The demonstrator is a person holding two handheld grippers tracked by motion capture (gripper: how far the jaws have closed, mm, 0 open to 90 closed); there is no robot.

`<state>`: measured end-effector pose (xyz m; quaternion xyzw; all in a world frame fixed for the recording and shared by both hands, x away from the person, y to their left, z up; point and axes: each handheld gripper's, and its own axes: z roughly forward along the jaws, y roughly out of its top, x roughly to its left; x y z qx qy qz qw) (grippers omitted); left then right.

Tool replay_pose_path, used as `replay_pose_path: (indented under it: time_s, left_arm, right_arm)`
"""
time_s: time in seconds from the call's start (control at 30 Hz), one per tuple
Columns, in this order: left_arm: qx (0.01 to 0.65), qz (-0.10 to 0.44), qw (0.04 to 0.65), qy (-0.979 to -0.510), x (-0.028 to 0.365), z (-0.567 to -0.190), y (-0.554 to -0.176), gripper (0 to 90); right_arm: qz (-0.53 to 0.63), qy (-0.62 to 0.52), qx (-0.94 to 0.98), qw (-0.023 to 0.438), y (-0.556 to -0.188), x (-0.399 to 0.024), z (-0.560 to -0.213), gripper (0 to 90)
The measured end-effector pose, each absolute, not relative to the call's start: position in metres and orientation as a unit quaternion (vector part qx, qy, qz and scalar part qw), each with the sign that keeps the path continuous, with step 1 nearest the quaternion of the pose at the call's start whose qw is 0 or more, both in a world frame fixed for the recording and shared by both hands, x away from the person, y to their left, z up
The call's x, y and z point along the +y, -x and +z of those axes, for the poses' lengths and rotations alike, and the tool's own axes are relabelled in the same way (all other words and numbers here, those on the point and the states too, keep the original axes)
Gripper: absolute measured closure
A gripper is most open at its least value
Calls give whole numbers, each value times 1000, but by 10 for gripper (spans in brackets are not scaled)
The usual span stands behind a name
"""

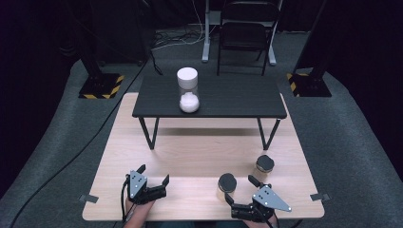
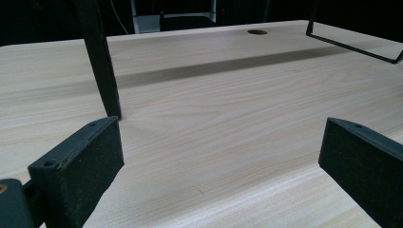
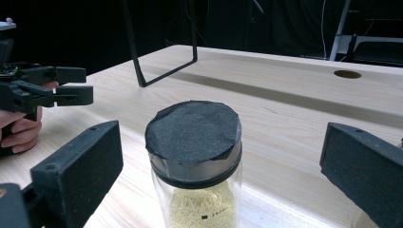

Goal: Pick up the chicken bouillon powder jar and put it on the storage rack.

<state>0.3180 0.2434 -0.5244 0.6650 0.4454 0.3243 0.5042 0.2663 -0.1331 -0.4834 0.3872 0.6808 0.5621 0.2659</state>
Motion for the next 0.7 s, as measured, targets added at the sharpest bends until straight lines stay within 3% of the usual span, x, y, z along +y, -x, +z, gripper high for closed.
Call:
replay_pose_path:
  time_s: [0.7]
  left_arm:
    - [443,324,508,-664,244,-525,-317,8]
  right_arm:
    - [551,-387,693,257,-278,-118,-491,7]
